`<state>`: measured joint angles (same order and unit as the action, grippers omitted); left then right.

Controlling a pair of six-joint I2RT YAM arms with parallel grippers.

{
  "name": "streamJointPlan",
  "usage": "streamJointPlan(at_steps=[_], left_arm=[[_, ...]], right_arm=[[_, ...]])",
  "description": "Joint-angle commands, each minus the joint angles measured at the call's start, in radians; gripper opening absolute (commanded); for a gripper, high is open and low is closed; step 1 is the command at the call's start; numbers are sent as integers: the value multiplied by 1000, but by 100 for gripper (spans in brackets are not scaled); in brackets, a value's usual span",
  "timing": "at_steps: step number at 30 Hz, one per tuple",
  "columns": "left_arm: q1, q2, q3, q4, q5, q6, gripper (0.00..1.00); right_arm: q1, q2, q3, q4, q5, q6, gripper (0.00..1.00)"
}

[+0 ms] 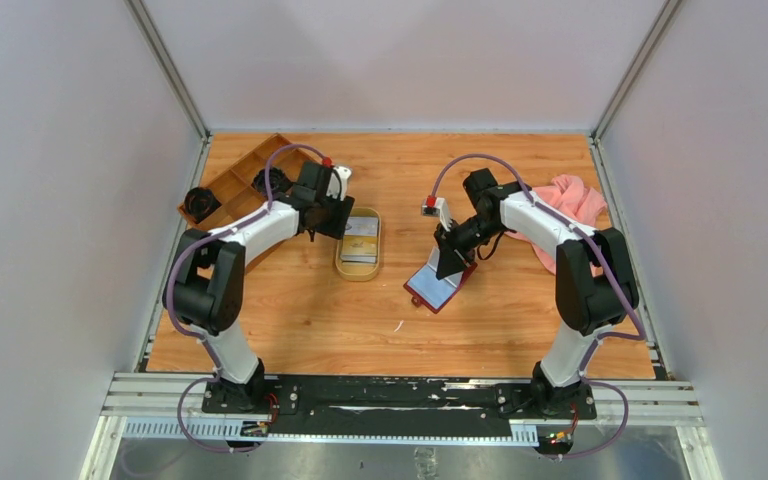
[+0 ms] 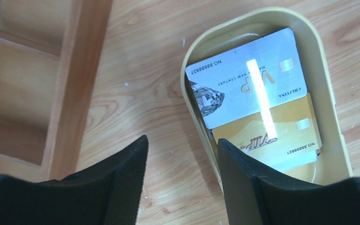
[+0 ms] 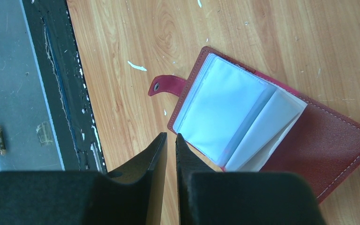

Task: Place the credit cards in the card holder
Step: Move the storage box to the center of the board.

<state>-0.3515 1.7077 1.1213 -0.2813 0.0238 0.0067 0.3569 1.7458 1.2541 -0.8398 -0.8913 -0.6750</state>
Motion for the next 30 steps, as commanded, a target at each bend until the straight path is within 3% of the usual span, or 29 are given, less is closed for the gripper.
streamJointPlan(at_steps=[1, 14, 30], left_arm=[[-2, 46, 43, -84, 62, 18, 57], [-3, 91, 76, -162, 174, 64, 21], [-85, -20, -20, -213, 173, 326, 14]], right_arm=[[-12, -15, 21, -36, -23, -19, 16], [-12, -25, 18, -41, -27, -23, 16], [-12, -43, 14, -53, -63, -35, 16]])
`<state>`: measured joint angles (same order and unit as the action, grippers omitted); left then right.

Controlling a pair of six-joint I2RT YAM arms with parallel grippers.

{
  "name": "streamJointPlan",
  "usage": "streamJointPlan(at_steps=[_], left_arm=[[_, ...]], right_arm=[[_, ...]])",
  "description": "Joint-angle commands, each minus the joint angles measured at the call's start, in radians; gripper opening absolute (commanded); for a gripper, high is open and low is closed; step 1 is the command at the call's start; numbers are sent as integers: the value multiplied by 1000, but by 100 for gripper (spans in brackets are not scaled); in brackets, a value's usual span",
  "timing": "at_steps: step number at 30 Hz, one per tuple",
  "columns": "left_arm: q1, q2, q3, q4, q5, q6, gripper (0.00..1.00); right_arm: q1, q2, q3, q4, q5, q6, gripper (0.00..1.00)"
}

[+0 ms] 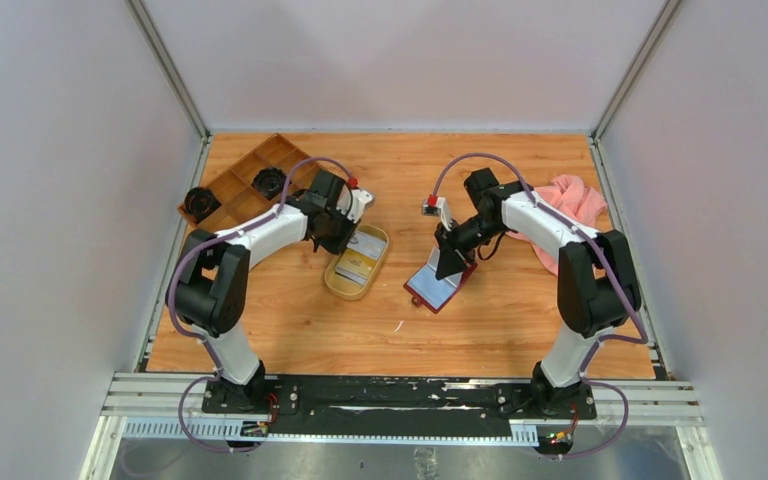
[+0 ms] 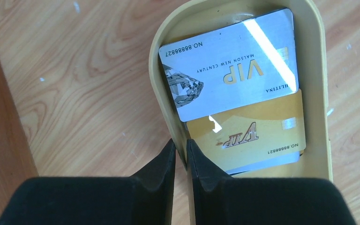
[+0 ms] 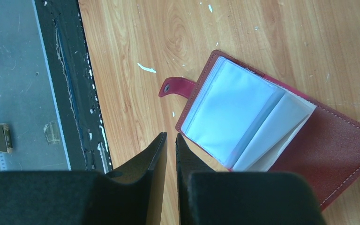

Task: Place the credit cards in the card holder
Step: Move the storage box to the center of the board.

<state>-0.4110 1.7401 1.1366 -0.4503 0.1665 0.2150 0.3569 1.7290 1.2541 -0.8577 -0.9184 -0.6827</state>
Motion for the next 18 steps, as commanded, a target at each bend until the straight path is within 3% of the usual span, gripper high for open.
streamJointPlan(at_steps=[1, 6, 10, 18], left_arm=[[-33, -59, -42, -44, 37, 142, 14], [-48, -66, -52, -42, 29, 171, 16], [-48, -70, -28, -37, -9, 108, 25], [-48, -230, -46, 28, -67, -22, 53]], right_arm=[[-12, -26, 13, -36, -39, -29, 16], [-9, -27, 11, -41, -62, -34, 16], [-7, -29, 11, -43, -76, -37, 16], [6, -44, 24, -45, -86, -42, 17]])
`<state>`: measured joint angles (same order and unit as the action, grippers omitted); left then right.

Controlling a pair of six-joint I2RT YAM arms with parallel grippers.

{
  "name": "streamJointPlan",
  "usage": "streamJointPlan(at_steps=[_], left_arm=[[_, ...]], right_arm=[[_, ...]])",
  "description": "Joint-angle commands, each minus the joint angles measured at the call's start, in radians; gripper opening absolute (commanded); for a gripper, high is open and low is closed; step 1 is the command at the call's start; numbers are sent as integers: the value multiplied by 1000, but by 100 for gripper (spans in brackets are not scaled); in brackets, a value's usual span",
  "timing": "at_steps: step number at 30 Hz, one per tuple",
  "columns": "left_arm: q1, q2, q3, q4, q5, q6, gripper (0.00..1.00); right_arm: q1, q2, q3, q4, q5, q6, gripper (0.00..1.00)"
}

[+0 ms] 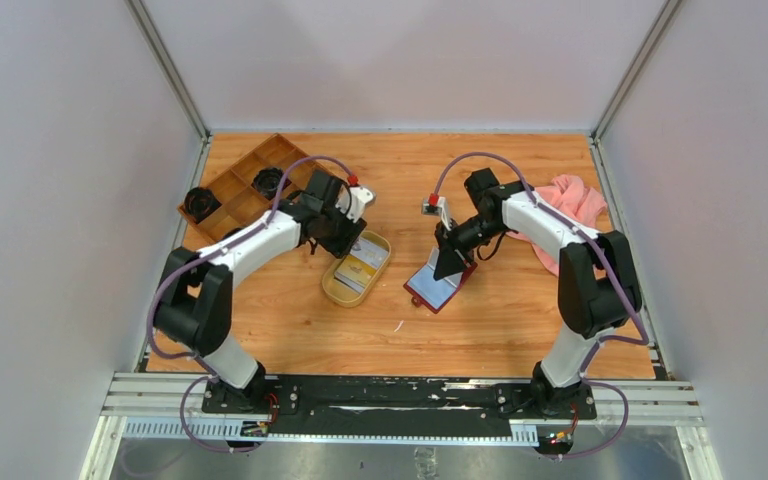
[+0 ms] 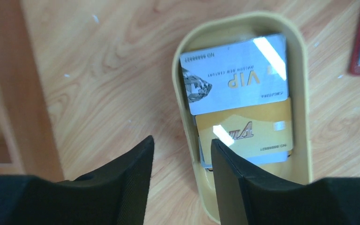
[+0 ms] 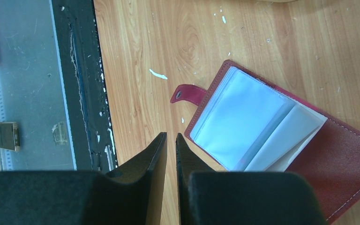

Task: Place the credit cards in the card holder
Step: Move the storage box to the center of the board.

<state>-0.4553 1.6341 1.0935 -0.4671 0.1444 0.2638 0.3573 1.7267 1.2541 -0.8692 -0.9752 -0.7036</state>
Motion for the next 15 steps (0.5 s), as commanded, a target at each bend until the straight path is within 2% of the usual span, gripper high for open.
streamJointPlan(at_steps=[1, 4, 7, 11, 15], left_arm=[[-3, -164, -17, 62, -49, -81, 55], [-3, -301, -85, 136, -69, -134, 66], [-2, -463, -196, 277, -77, -213, 80], [2, -691, -369, 449, -104, -410, 100], [3, -795, -450, 516, -98, -604, 100]], right_arm=[[7, -48, 29, -33, -28, -22, 17], [9, -64, 48, -34, -17, -22, 17], [11, -71, 77, -35, -4, -23, 18], [20, -58, 136, -55, -10, -28, 19], [60, -29, 227, -60, -4, -5, 19]])
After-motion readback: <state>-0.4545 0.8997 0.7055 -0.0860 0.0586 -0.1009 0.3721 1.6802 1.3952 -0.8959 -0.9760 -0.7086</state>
